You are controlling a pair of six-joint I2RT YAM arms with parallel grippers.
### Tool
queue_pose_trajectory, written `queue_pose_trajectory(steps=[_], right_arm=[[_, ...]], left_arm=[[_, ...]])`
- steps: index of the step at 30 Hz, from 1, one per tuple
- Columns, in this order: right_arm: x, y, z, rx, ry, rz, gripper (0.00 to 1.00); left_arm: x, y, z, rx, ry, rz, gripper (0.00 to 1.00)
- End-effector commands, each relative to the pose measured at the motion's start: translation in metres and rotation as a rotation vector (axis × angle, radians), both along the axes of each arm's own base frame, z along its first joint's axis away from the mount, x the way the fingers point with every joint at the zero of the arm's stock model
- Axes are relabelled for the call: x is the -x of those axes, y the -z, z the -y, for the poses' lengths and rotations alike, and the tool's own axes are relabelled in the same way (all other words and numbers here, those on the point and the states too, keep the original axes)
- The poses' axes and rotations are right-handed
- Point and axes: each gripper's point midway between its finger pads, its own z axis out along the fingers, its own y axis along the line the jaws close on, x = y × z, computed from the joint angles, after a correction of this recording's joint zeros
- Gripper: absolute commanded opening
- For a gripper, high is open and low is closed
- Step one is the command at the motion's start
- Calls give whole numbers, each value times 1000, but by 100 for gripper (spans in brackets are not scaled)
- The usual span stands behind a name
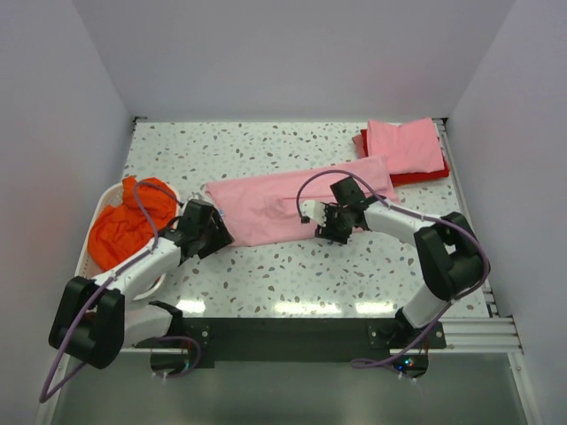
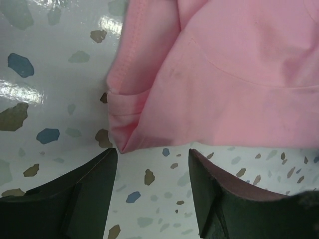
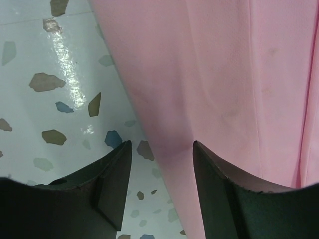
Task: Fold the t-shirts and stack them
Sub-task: Fold the tshirt
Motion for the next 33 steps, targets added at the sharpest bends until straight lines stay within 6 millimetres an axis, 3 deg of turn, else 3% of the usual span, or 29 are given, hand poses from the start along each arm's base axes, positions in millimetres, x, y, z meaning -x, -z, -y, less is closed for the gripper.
queue_pose_trajectory(steps=[1, 4, 7, 11, 14, 16, 17, 19, 21, 24, 26, 27, 28, 29, 30, 31, 33], right_arm=[[-12, 0, -1, 4, 35, 49, 55], [-13, 2, 0, 10, 37, 55, 55], [-16, 7, 2, 28, 34, 64, 53], [-17, 17, 10, 72, 24, 76, 45], [-16, 24, 12, 90, 16, 65, 31], [-13, 28, 14, 103, 14, 44, 23], [-12, 28, 13, 104, 12, 36, 11], [2, 29, 11, 91, -19, -22, 5], [26, 24, 8, 66, -81, -96, 2], [70, 20, -2, 30, -205, -187, 1], [95, 21, -13, 27, -269, -224, 0], [103, 20, -18, 29, -275, -241, 0], [114, 20, -29, 35, -313, -247, 0], [115, 16, -38, 35, -326, -238, 0], [119, 14, -45, 38, -322, -250, 0], [131, 16, -61, 51, -365, -256, 0], [131, 8, -88, 42, -351, -240, 0]], left_arm=[[-27, -7, -2, 10, -105, 59, 64], [-24, 9, -24, -79, -198, 25, 60], [-29, 16, -37, -116, -249, 30, 48], [-41, 10, -39, -115, -249, 70, 14], [-53, 2, -40, -132, -240, 94, 0], [-61, -6, -38, -134, -220, 112, 0], [-63, -7, -39, -137, -215, 114, 0], [-73, -17, -37, -141, -199, 136, 0], [-80, -24, -38, -144, -194, 149, 0], [-110, -46, -42, -153, -174, 194, 0], [-126, -44, -49, -149, -160, 183, 0], [-141, -55, -50, -153, -143, 209, 0], [-151, -45, -56, -158, -138, 182, 0], [-157, -43, -53, -139, -109, 171, 0], [-173, -53, -54, -143, -85, 195, 0], [-180, -38, -59, -144, -74, 159, 0], [-199, -30, -57, -130, -9, 143, 0]])
